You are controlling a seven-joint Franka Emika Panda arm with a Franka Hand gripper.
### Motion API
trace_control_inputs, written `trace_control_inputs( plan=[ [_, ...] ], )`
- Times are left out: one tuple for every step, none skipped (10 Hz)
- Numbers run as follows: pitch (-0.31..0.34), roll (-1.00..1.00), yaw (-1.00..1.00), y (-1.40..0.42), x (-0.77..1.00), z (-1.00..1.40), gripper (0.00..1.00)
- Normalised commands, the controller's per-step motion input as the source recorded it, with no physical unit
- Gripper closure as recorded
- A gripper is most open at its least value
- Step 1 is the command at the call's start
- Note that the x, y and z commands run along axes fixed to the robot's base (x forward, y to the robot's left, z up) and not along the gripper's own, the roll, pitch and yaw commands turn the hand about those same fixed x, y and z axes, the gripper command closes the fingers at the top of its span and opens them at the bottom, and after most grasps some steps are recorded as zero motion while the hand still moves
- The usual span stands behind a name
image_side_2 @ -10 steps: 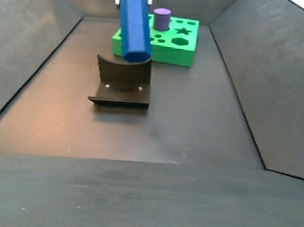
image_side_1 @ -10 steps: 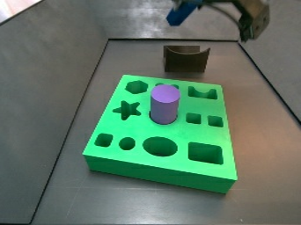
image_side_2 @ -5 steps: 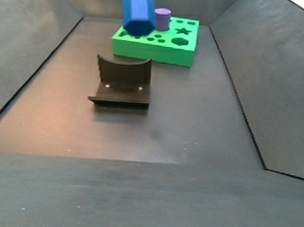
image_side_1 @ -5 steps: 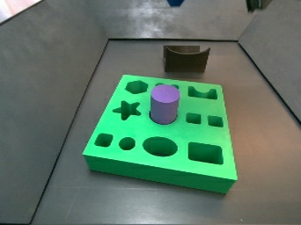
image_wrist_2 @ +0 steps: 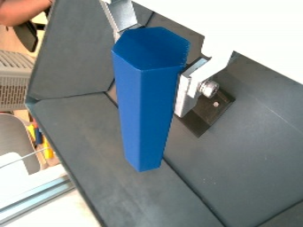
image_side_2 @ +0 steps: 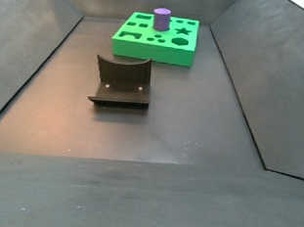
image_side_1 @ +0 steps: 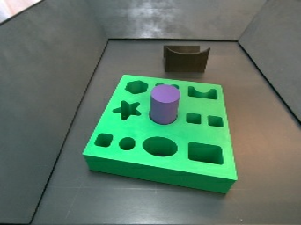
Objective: Pick up the hexagon object. Move up. Place the hexagon object on the fixture. Regrasp the hexagon object. Move to above the board. Insert the hexagon object.
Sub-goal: Move to above the board.
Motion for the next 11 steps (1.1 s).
trace_control_inputs(
  plan=[
    [0.061, -0.07, 0.0, 0.01, -0.04, 0.17, 1.0],
    [-0.052, -1.0, -0.13, -1.0, -0.47, 0.18, 1.0],
    [-0.061, -1.0, -0.12, -1.0, -0.47, 0.18, 1.0],
    [-0.066, -1.0, -0.12, -1.0, -0.49, 0.19, 1.0],
    [-0.069, -1.0, -0.13, -1.0, -0.54, 0.18, 1.0],
    [-0.079, -1.0, -0.13, -1.0, -0.56, 0.2, 1.0],
    [-0.086, -1.0, -0.14, -1.0, -0.61, 0.21, 1.0],
    [-0.091, -1.0, -0.14, -0.84, -0.59, 0.18, 1.0],
    [-0.102, -1.0, -0.14, -0.54, -0.46, 0.14, 1.0],
    [-0.111, -1.0, -0.14, -0.35, -0.36, 0.1, 1.0],
    [-0.127, -1.0, -0.13, -0.12, -0.24, 0.04, 1.0]
  ],
)
